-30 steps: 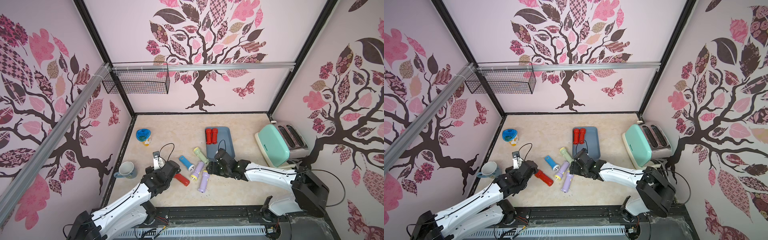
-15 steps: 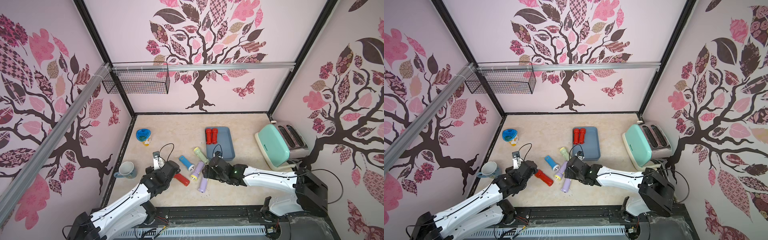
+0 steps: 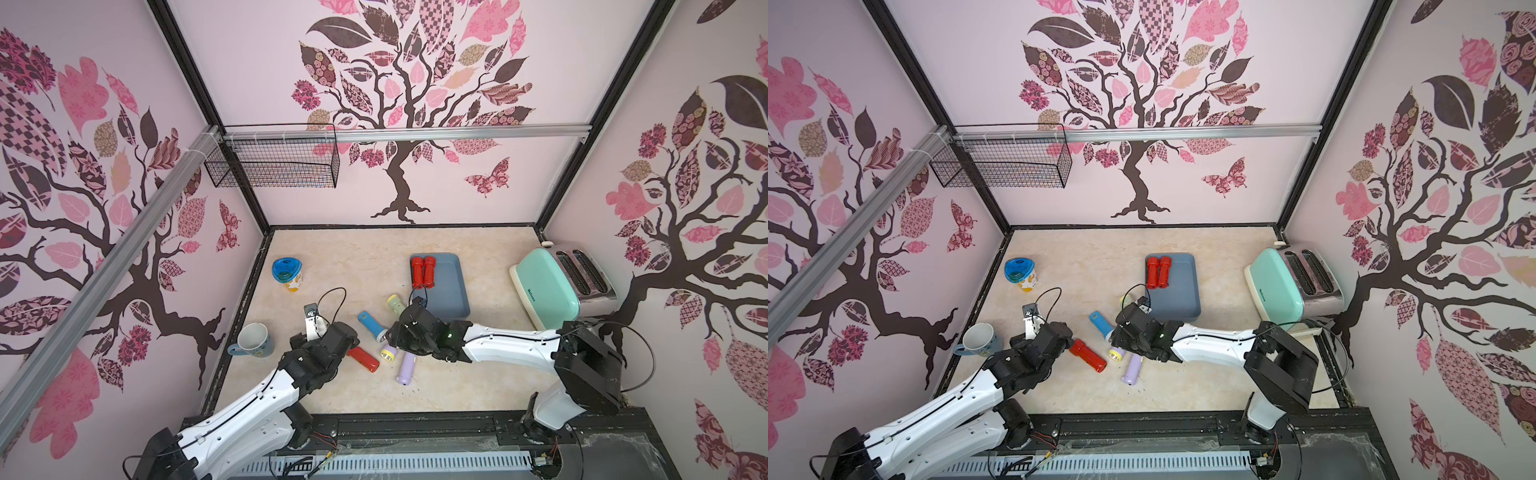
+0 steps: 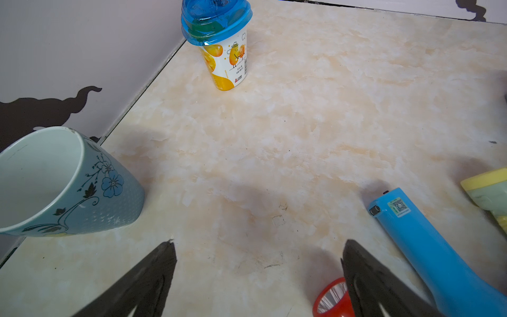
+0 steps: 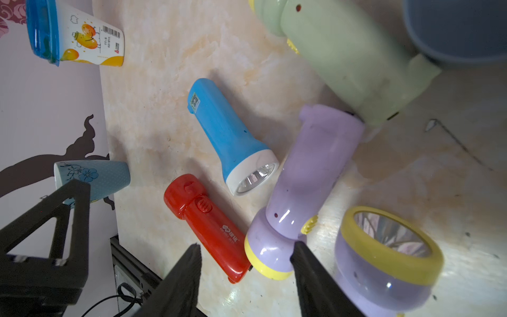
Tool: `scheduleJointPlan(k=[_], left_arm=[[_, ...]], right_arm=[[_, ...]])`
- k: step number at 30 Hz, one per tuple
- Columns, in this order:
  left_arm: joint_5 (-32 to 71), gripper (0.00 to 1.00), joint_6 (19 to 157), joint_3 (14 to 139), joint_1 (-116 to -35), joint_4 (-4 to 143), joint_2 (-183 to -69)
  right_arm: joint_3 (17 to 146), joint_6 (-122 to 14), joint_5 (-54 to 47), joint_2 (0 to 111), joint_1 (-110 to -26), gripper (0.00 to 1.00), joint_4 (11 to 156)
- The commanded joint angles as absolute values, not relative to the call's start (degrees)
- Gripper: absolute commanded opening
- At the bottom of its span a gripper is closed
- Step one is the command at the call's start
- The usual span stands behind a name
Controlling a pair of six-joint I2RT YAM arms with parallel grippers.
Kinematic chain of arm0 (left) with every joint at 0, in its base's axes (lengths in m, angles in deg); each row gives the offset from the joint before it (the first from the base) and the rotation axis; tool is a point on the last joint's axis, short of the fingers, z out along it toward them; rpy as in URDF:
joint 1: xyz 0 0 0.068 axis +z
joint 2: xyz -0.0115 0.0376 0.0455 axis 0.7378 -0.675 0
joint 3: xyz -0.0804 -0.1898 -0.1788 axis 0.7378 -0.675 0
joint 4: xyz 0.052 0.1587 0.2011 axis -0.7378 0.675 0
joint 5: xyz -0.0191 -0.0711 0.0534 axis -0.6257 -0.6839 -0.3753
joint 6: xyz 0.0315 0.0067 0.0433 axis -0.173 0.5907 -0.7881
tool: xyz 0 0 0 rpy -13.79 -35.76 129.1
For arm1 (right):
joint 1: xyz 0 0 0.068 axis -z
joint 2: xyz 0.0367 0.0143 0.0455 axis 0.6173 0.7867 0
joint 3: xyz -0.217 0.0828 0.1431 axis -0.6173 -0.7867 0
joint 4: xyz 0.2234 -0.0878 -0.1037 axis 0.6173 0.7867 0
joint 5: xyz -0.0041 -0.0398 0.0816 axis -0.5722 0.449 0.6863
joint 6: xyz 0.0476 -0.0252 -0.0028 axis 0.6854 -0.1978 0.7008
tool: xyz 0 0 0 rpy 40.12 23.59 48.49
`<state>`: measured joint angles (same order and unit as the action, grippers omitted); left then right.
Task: Put the flashlights into the storage boxes
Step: Pick up the flashlight from the center of the board.
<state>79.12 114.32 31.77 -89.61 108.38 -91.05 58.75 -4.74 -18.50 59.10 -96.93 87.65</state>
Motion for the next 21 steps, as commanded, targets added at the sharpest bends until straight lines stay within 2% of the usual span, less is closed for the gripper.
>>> scheduleJointPlan(k=[1,12,21], left_arm=[[80.18,0.98,114.67,30.35,-89.82,107.87,-90.84],[80.81,0.98,114.6,31.08,-89.87,107.13,-93.34],[80.89,0.97,114.22,31.56,-89.83,106.81,-94.63]], right_arm=[[60.47,-0.71,-20.49,60.43,-97.27,0.56,91.02],[61.76,0.22,-18.94,66.15,-97.54,0.59,90.29],[66.07,-0.88,-19.38,71.89,-97.58,0.54,90.43]])
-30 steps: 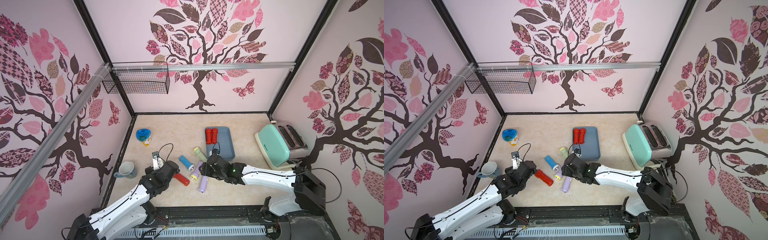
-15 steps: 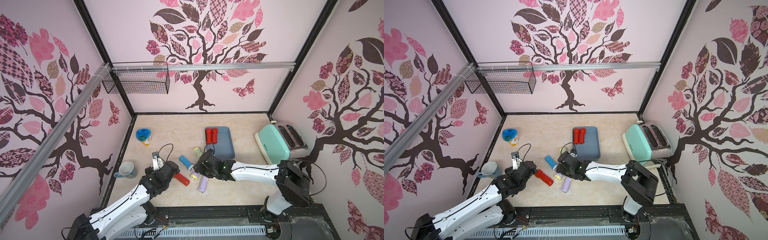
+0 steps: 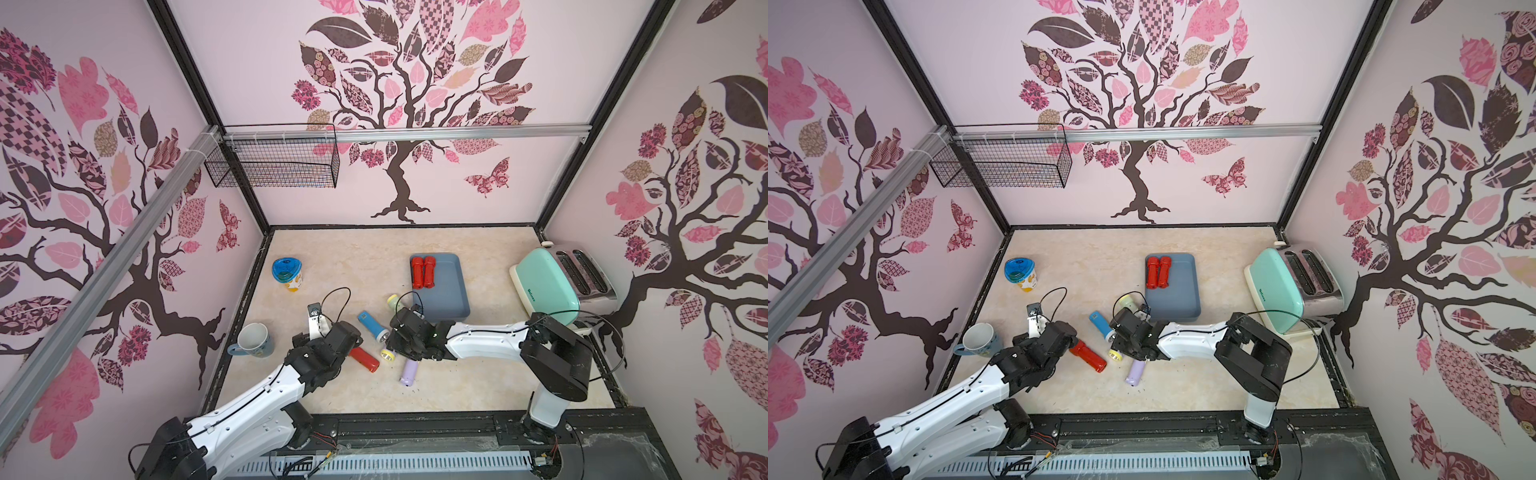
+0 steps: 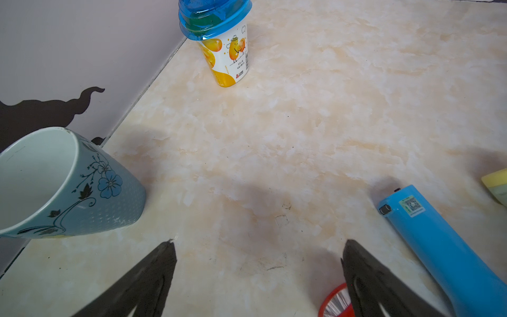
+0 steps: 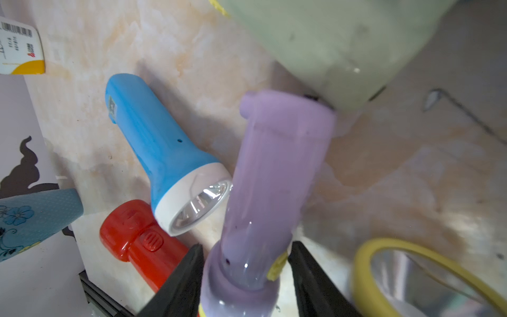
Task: Put the flashlights into the storage boxes
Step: Pick up the flashlight from the center of the board.
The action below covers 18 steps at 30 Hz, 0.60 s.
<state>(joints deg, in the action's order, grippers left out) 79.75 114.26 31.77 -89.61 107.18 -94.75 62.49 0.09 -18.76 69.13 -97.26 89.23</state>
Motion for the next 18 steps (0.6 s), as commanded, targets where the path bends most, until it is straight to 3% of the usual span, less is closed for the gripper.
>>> scheduleJointPlan(k=[1,18], left_arm=[[80.93,0.97,114.3,31.5,-89.86,106.91,-94.42],[80.81,0.98,113.95,29.61,-89.83,106.32,-89.39]], right_arm=[[66.74,-1.14,-19.21,72.68,-97.54,0.54,90.57],[69.08,-4.15,-20.56,75.86,-97.54,0.45,92.12]])
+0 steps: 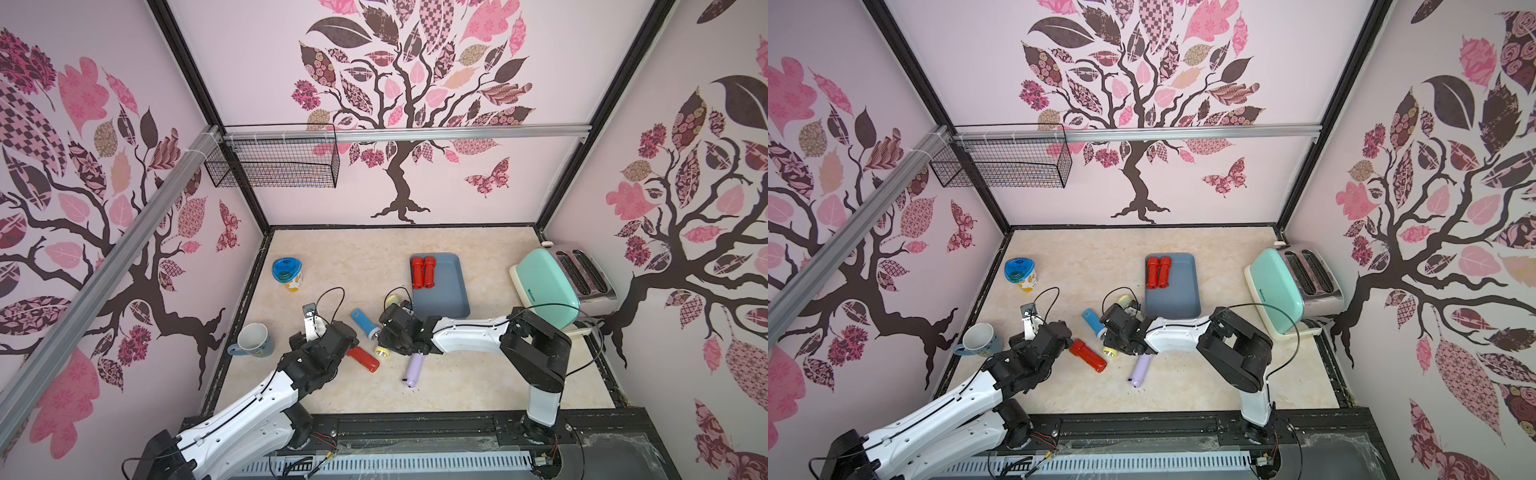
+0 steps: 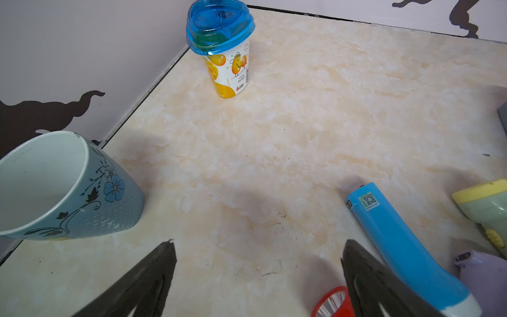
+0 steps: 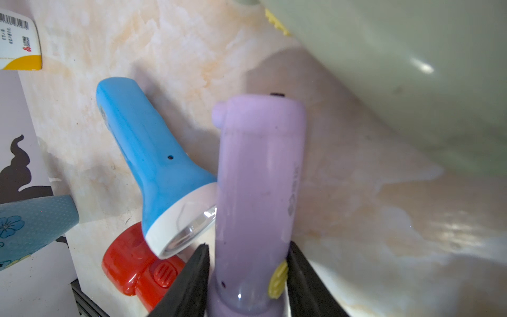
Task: Put the flashlights into the storage boxes
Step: Pick up the flashlight from the center of the board.
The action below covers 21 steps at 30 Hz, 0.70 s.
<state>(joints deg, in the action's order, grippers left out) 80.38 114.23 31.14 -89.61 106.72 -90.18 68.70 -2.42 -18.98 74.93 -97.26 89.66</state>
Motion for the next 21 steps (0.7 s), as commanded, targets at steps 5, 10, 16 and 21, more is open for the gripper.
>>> scheduleJointPlan(k=[5,10,16,21], left_arm=[[80.48,0.98,113.58,29.13,-89.83,105.97,-88.47],[80.52,0.98,114.34,28.95,-89.84,107.02,-87.33],[80.08,0.98,113.91,28.37,-89.84,106.62,-85.81],[79.75,0.98,113.51,28.11,-89.85,106.23,-85.69]], right_arm=[[68.14,-8.9,-22.1,72.48,-97.49,0.4,90.46],[71.11,-14.99,-22.72,71.35,-97.27,0.4,94.11],[71.28,-17.34,-24.81,70.25,-96.84,0.4,95.4],[71.49,-20.25,-26.67,67.95,-96.66,0.4,95.33]])
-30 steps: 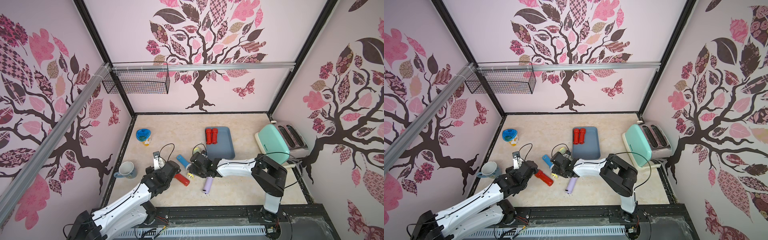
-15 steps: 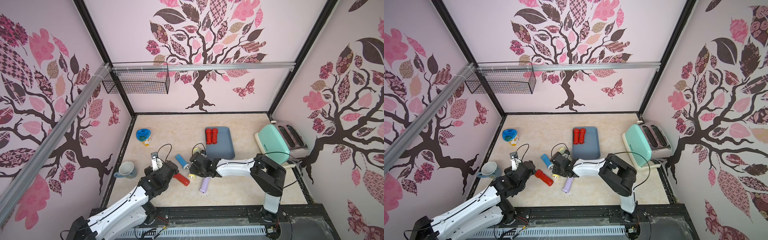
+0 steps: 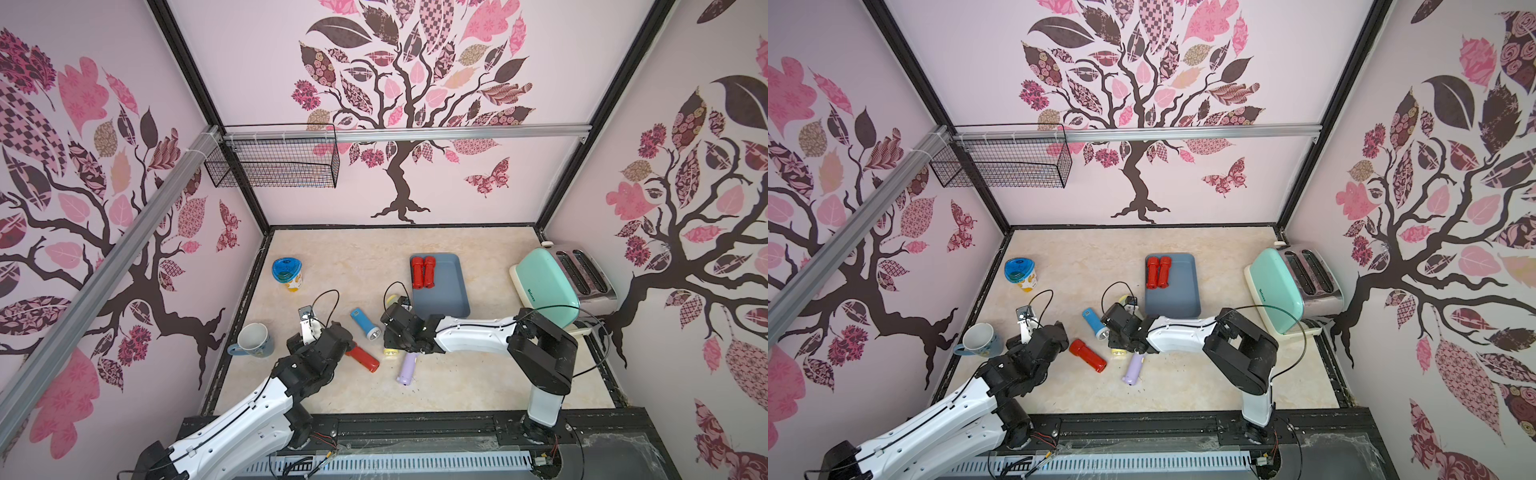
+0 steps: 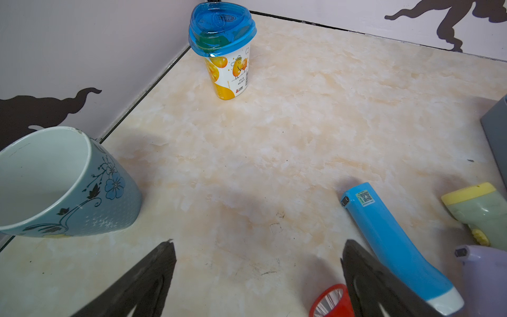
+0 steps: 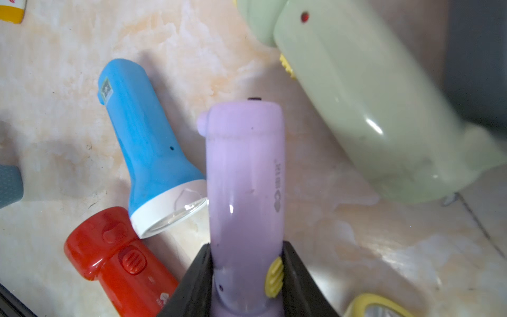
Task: Put the flashlights into the storage boxes
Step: Pick up the flashlight from the center of the board, then place the flashlight at the storage box.
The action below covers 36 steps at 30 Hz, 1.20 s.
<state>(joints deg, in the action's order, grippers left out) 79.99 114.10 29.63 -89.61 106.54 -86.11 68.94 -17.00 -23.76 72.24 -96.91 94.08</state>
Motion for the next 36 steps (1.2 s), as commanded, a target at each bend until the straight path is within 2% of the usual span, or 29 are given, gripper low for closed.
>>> scheduleJointPlan(k=[1,9,17,22,29,36], left_arm=[[79.75,0.98,113.5,28.07,-89.84,106.23,-85.78],[79.95,0.98,113.73,28.02,-89.83,106.49,-85.51],[79.95,0.98,113.69,28.03,-89.83,106.28,-86.04],[79.99,0.98,113.94,28.35,-89.87,106.82,-86.14],[79.6,0.98,113.59,28.27,-89.87,106.54,-86.22],[79.82,0.98,114.1,28.55,-89.87,106.93,-86.92]], right_arm=[[71.74,-21.35,-27.45,67.66,-96.63,0.4,95.39],[73.16,-26.38,-30.73,64.04,-94.09,0.4,96.54],[70.61,-31.7,-34.57,59.09,-85.86,0.4,95.18],[66.92,-35.92,-33.4,58.62,-78.58,0.4,90.87],[67.82,-41.98,-27.91,66.0,-67.49,0.41,85.94],[75.31,-49.05,-24.49,75.34,-63.12,0.41,86.51]])
